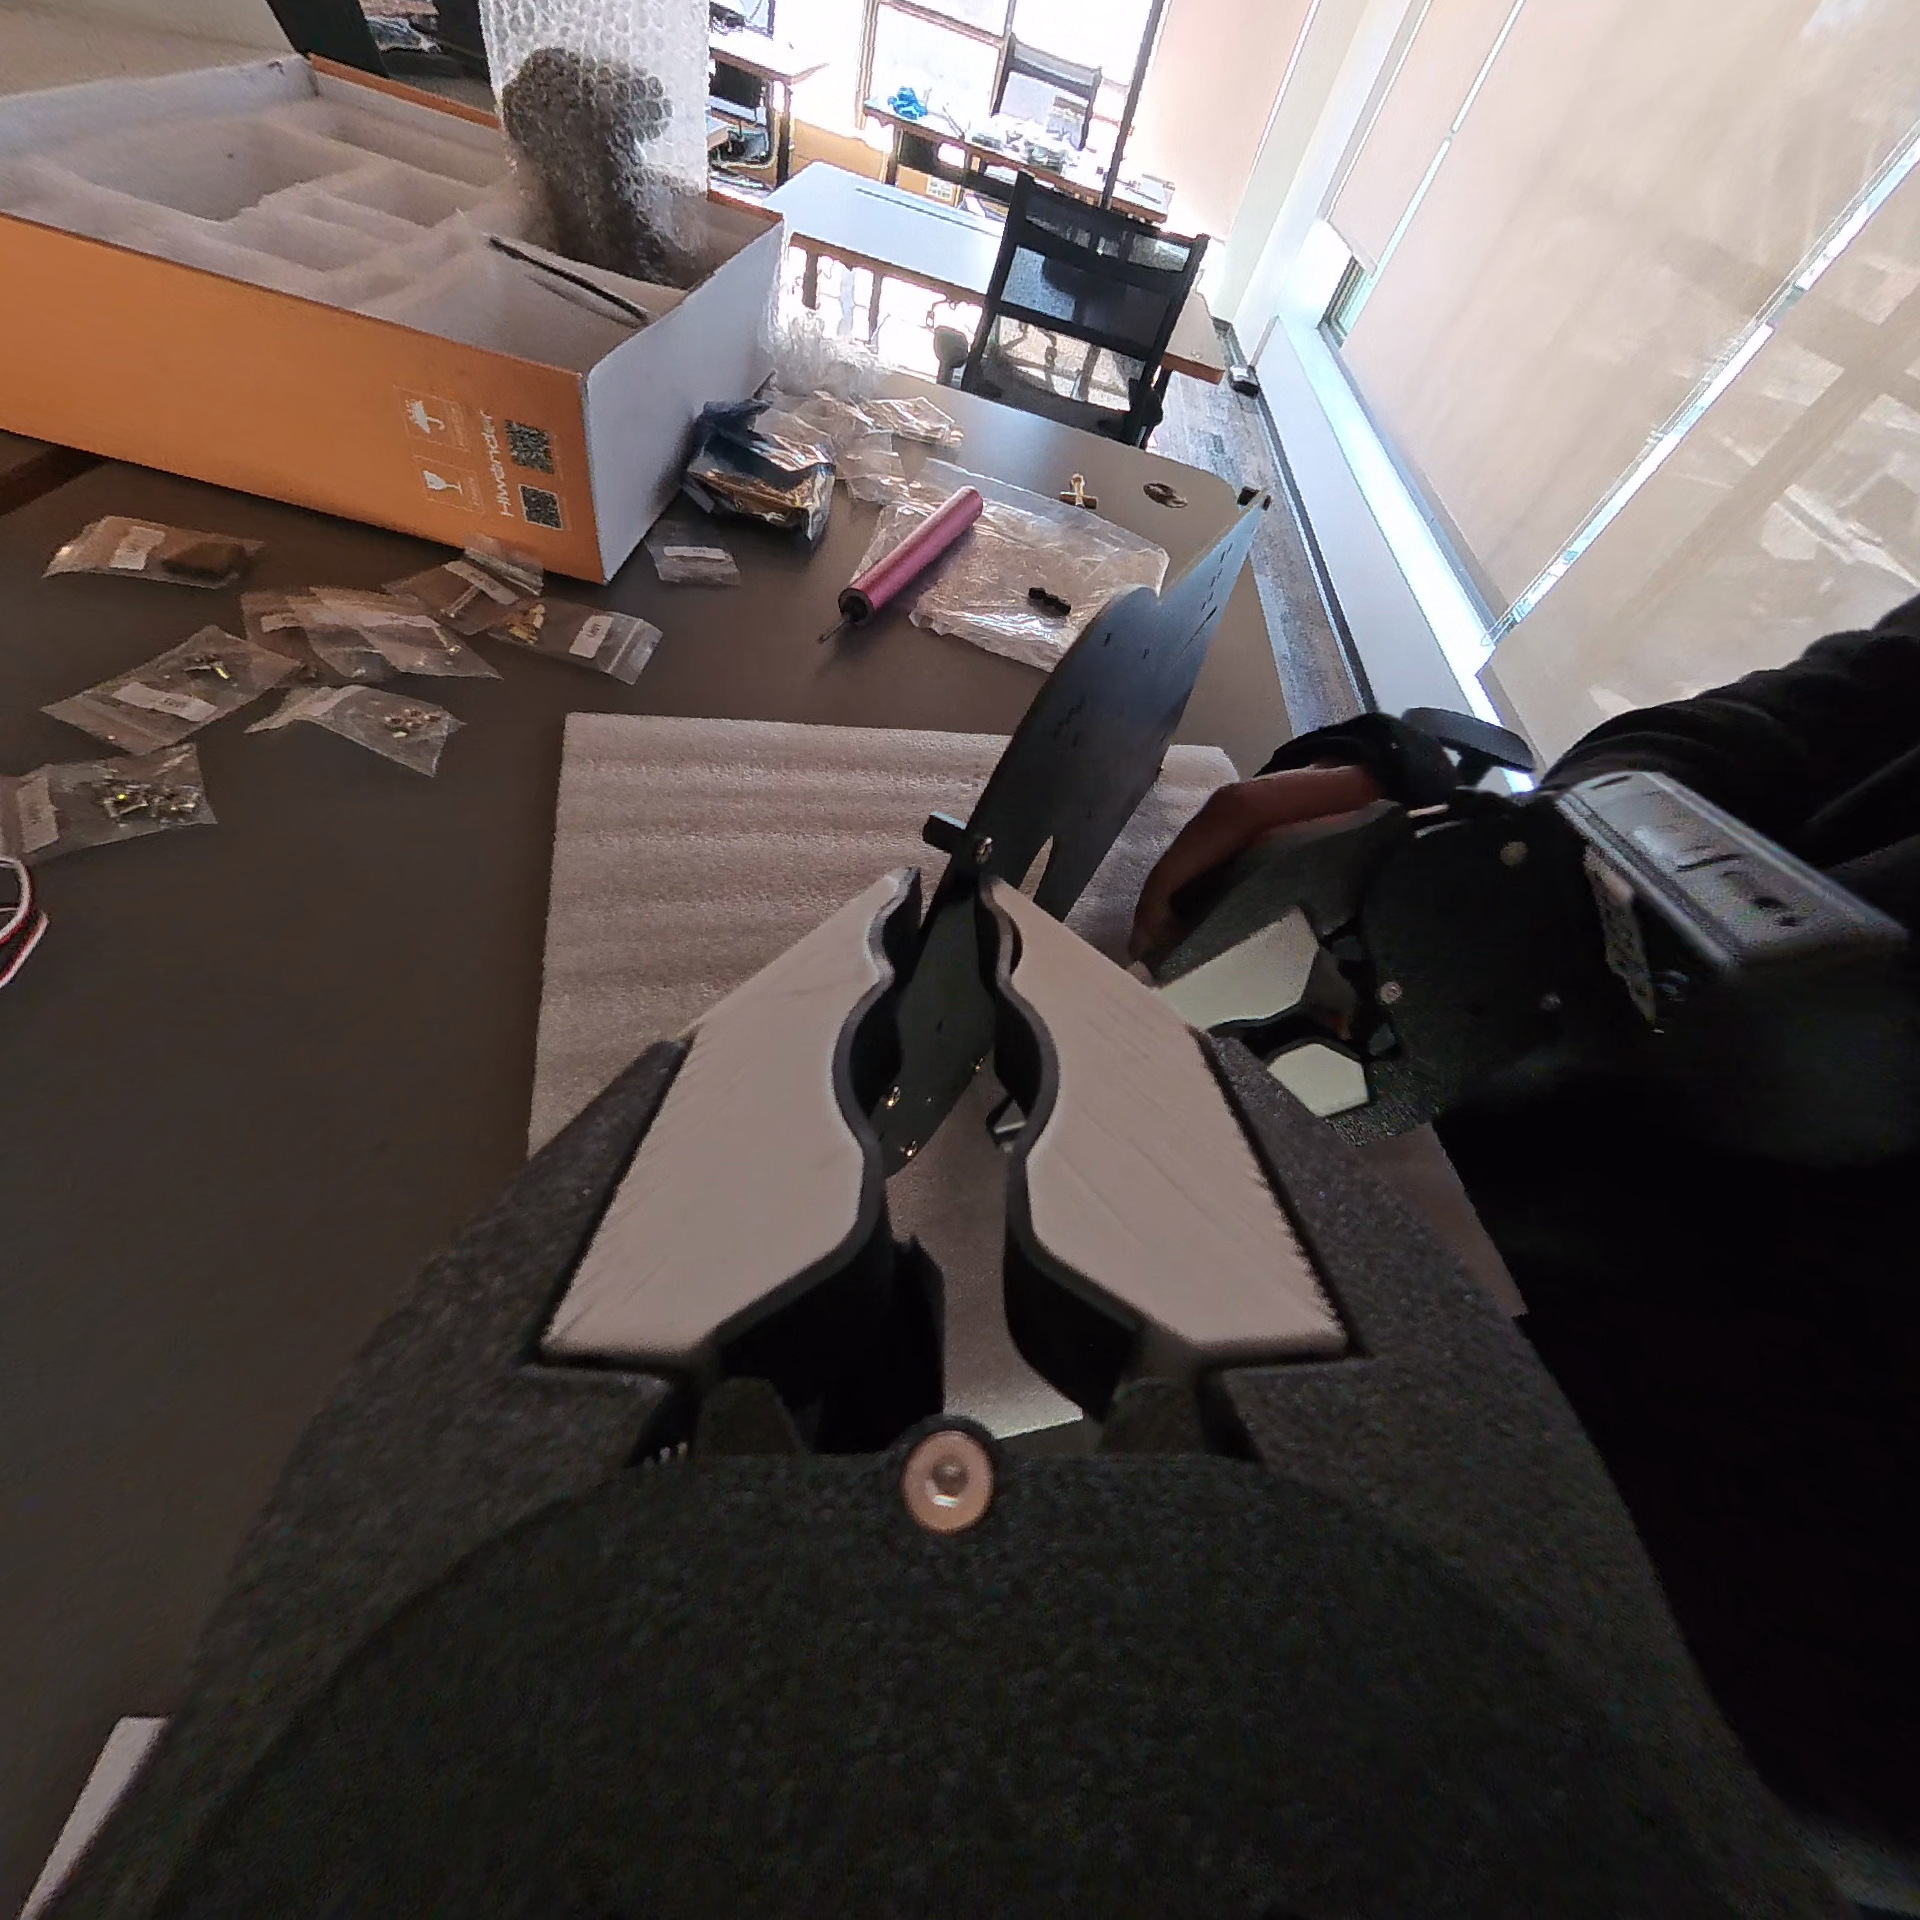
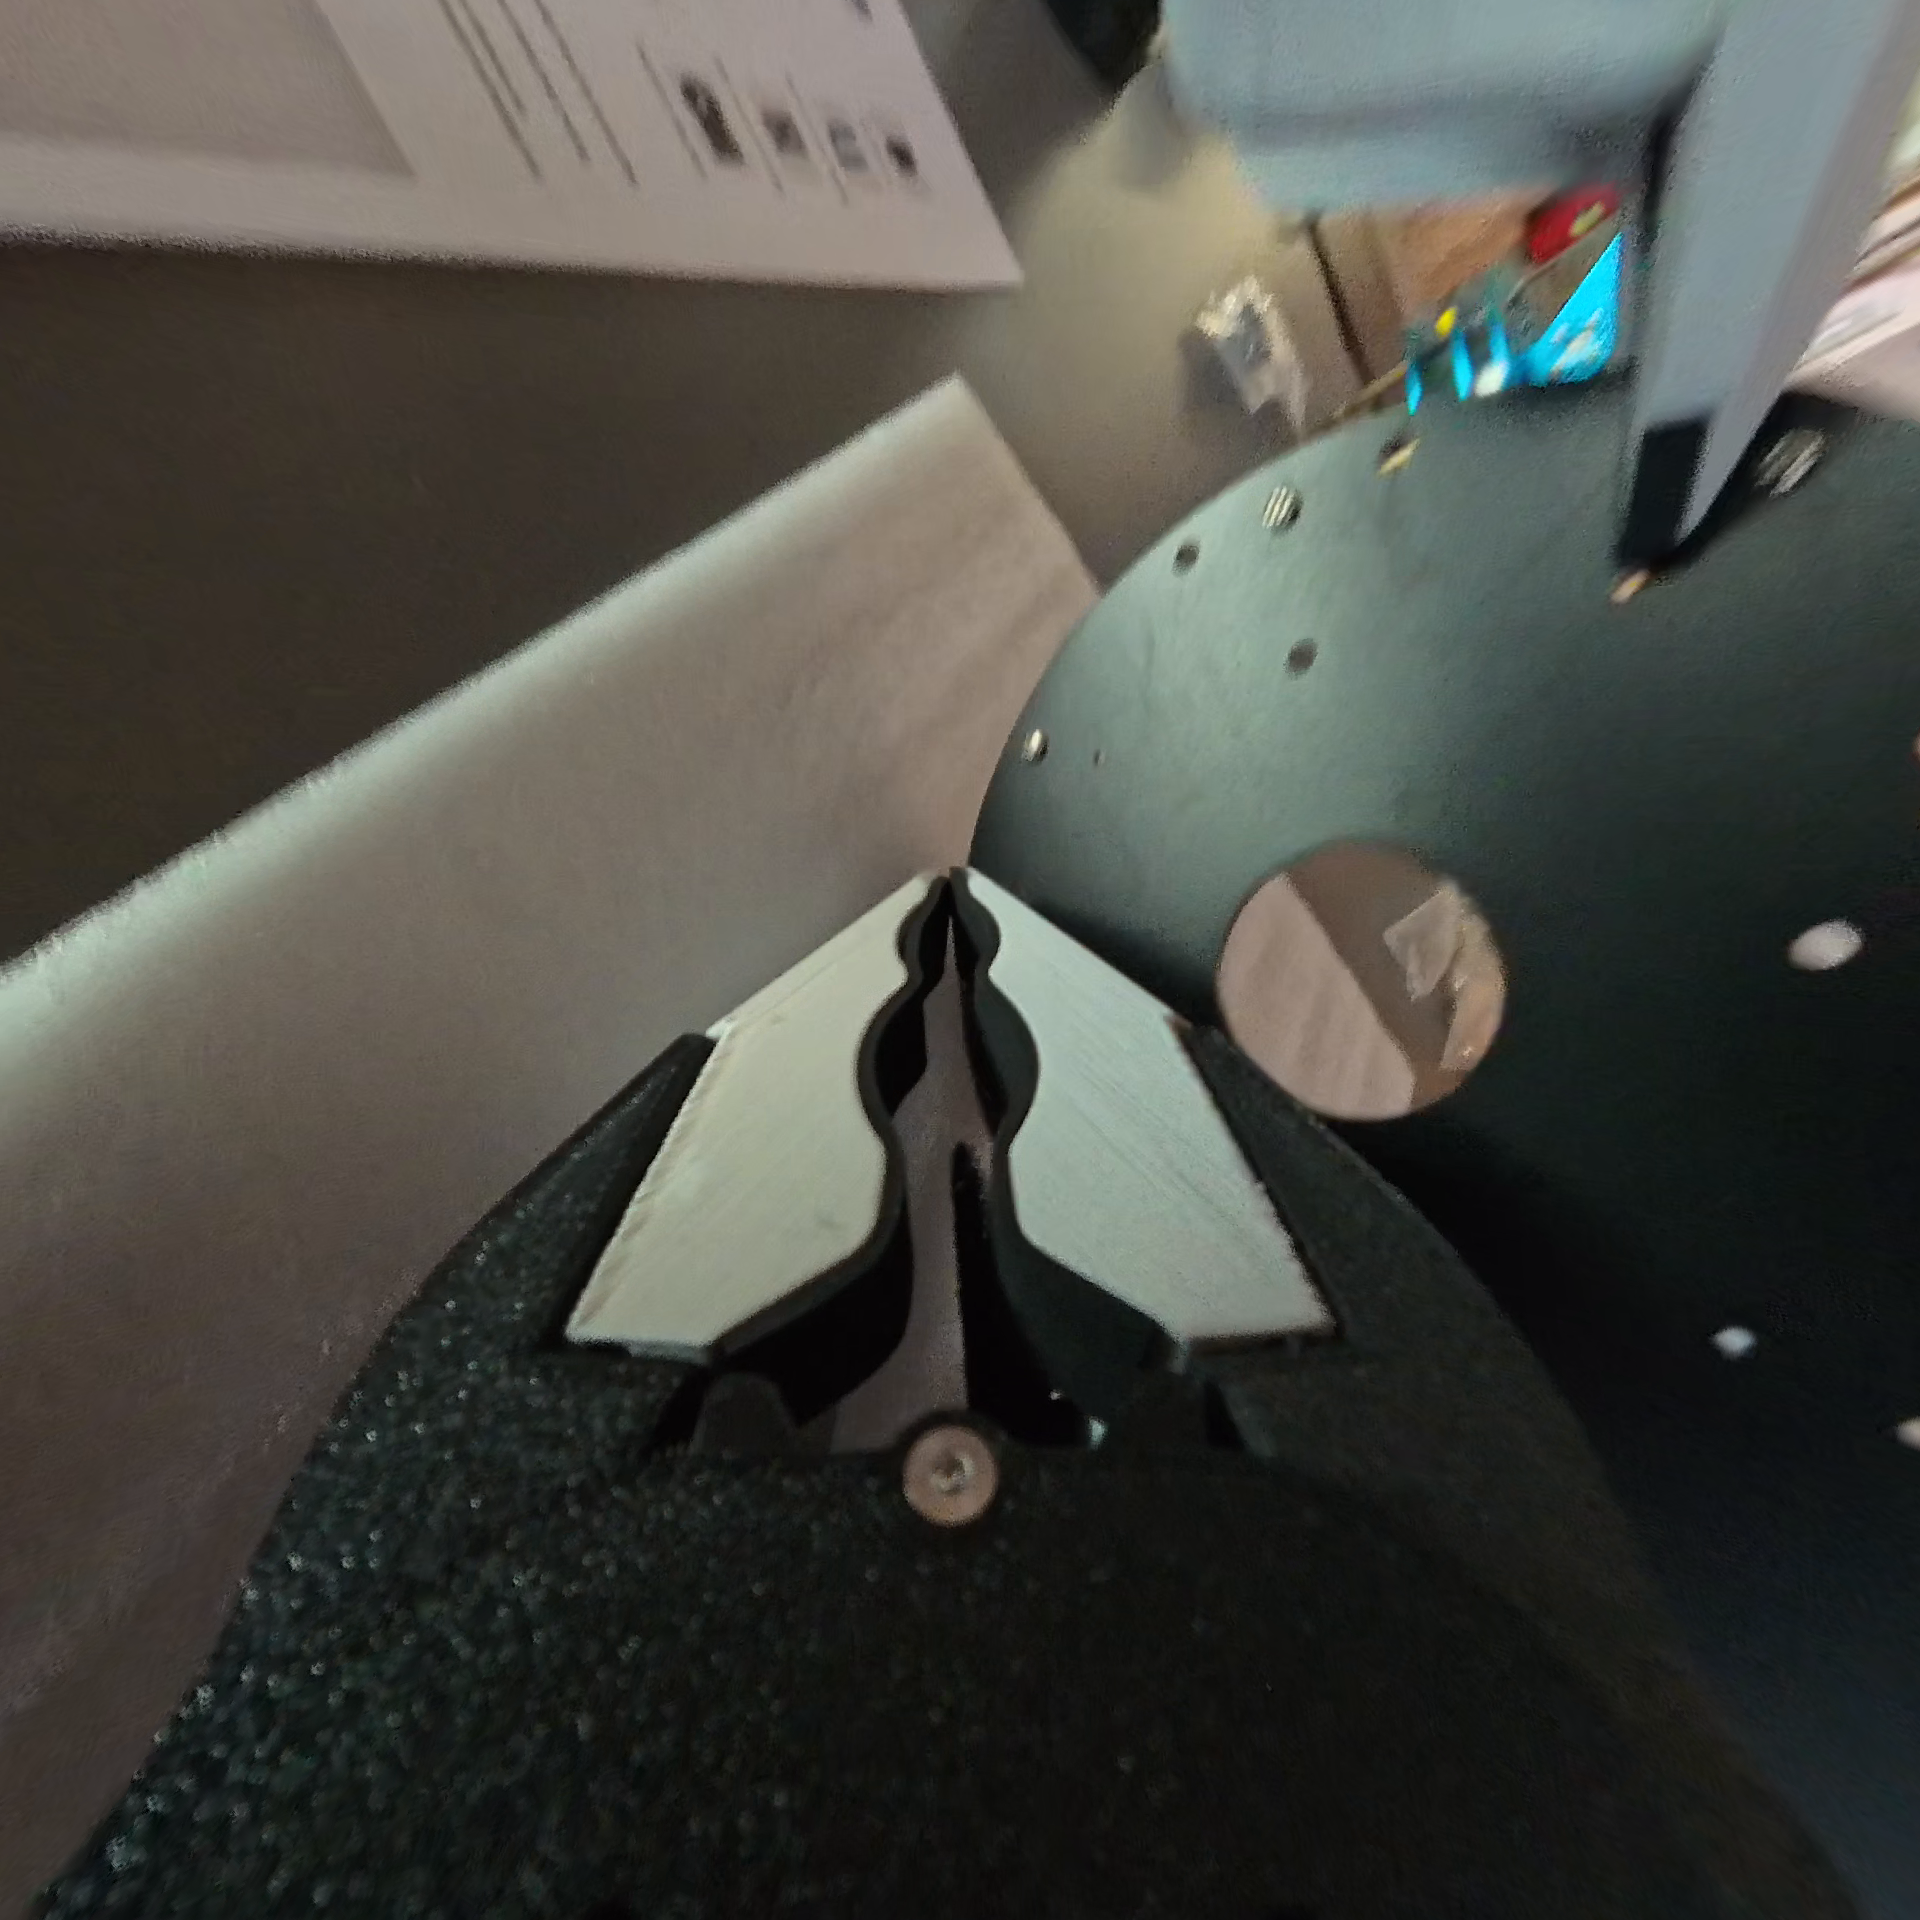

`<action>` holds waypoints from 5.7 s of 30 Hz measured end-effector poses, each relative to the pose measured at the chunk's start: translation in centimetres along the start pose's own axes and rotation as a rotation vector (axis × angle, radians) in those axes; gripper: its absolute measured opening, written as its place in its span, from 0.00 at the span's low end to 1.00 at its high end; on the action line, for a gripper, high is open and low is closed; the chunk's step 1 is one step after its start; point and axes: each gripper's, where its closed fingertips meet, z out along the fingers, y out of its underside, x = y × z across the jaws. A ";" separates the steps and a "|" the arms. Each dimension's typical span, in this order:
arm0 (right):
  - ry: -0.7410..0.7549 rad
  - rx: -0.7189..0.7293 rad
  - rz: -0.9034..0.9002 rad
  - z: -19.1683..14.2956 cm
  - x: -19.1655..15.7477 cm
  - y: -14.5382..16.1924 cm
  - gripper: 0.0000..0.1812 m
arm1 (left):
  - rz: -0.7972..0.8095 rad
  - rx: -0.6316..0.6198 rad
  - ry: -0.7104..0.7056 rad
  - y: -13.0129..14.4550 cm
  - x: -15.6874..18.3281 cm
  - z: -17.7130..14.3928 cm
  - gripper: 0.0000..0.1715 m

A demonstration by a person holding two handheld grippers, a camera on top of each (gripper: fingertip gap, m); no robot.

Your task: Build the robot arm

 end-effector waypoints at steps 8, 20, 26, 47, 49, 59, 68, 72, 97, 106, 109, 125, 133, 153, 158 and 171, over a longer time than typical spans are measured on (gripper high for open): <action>0.041 0.009 -0.032 1.8 0.9 -2.2 0.00 | -0.007 -0.016 0.016 0.0 0.0 0.0 0.06; 0.181 0.191 -0.023 -0.2 4.6 -6.6 0.00 | -0.048 -0.027 0.101 0.0 0.3 -0.1 0.05; 0.294 0.318 -0.001 -4.3 6.8 -7.4 0.00 | -0.059 -0.012 0.100 0.0 0.0 0.0 0.05; 0.374 0.269 0.129 -7.6 10.3 -2.6 0.00 | -0.061 0.002 0.090 -0.1 -0.2 0.1 0.05; 0.359 0.245 0.158 -7.7 10.5 -1.4 0.00 | -0.068 0.010 0.094 -0.1 -0.3 0.1 0.05; 0.178 0.286 0.376 -12.3 8.2 3.7 0.00 | -0.086 0.026 0.108 0.0 0.1 0.0 0.05; -0.085 0.480 0.904 -20.7 12.9 9.1 0.37 | -0.088 -0.009 0.089 0.4 1.3 -0.5 0.05; -0.229 0.419 0.988 -19.4 11.5 13.5 0.31 | -0.143 0.017 0.097 0.7 2.1 -0.9 0.05; -0.579 0.446 0.801 -15.0 8.9 13.7 0.02 | -0.265 0.045 0.002 0.5 1.3 -0.8 0.16; -0.558 0.434 0.737 -15.2 8.6 13.7 0.01 | -0.217 0.010 -0.026 0.6 1.7 -0.8 0.16; -0.555 0.438 0.737 -15.2 8.6 13.7 0.01 | -0.207 0.008 -0.043 0.6 1.8 -0.7 0.16; -0.529 0.427 0.704 -15.4 8.4 13.6 0.01 | -0.079 -0.072 -0.151 -1.0 2.2 -0.6 0.22; -0.531 0.428 0.698 -15.5 8.2 13.6 0.01 | 0.158 -0.307 -0.154 -0.9 4.0 2.2 0.11; -0.313 -0.110 0.754 -13.6 13.4 30.5 0.04 | 0.161 -0.356 -0.110 -0.8 3.7 2.5 0.07; -0.328 -0.118 0.737 -13.2 13.4 30.2 0.01 | 0.169 -0.370 -0.122 -0.8 3.4 2.6 0.07; -0.348 -0.136 0.761 -13.4 13.3 30.6 0.00 | 0.176 -0.361 -0.118 -0.8 3.3 2.7 0.07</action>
